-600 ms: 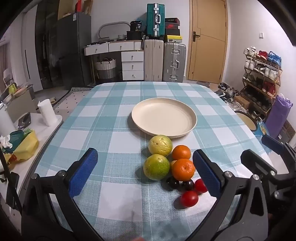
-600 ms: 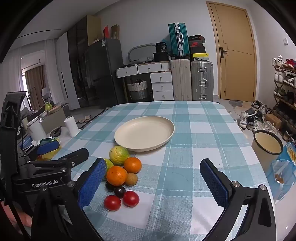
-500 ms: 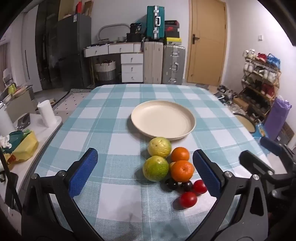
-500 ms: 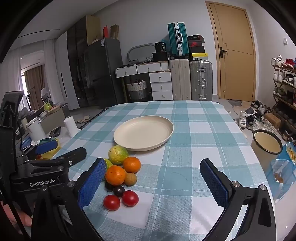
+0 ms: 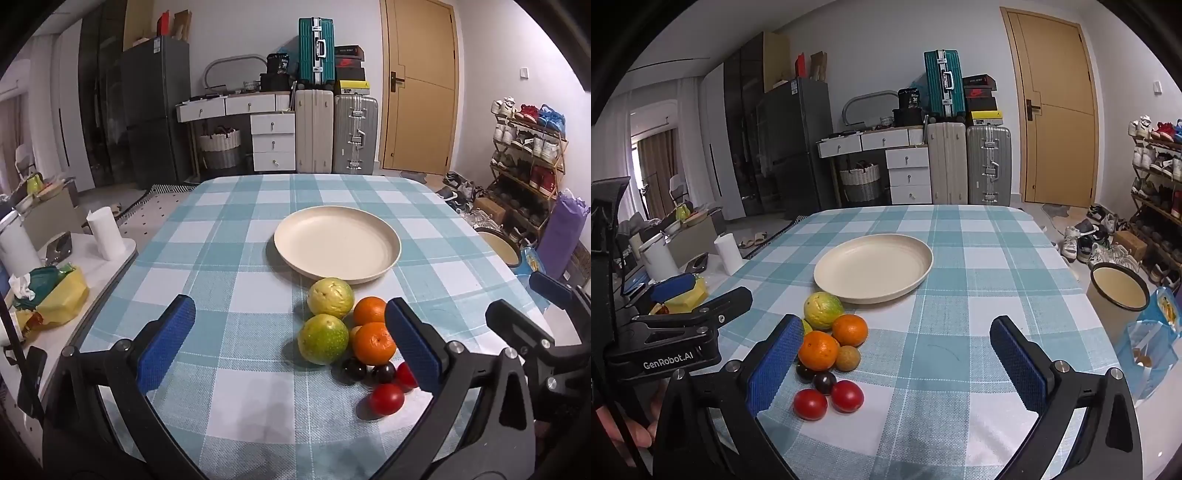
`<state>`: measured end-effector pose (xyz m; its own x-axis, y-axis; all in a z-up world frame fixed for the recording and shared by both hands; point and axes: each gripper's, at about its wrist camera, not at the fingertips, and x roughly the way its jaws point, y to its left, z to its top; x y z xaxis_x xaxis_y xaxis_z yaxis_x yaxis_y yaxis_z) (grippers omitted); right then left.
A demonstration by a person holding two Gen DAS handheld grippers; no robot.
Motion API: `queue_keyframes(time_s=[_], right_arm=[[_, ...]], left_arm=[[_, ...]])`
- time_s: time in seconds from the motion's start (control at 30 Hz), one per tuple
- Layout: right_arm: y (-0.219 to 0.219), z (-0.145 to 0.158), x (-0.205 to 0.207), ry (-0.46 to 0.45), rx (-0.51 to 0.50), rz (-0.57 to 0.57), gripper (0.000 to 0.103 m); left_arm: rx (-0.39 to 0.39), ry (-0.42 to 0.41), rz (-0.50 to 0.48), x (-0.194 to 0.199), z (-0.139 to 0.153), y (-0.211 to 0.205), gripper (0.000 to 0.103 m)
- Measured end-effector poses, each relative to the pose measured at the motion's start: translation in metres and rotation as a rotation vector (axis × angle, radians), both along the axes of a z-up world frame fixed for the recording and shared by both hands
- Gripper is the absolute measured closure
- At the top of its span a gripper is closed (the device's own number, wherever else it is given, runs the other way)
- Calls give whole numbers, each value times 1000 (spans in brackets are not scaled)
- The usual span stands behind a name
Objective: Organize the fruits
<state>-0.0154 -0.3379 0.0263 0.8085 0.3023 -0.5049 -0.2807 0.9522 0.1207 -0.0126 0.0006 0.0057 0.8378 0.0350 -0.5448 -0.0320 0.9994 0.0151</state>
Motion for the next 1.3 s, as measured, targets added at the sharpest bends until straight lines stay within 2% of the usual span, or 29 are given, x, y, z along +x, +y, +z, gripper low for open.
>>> queue_keyframes(time_s=[0.23,0.6,1.3], right_arm=[[0,0,0,-3,5,-4,0],[-1,-1,1,-2,5,-17,0],[1,1,-4,-15,-8,-15,0]], left_arm=[[29,-6,13,0,1,0,0],[-13,20,7,1,0,7,1],[-22,29,-5,4,-3,10,1]])
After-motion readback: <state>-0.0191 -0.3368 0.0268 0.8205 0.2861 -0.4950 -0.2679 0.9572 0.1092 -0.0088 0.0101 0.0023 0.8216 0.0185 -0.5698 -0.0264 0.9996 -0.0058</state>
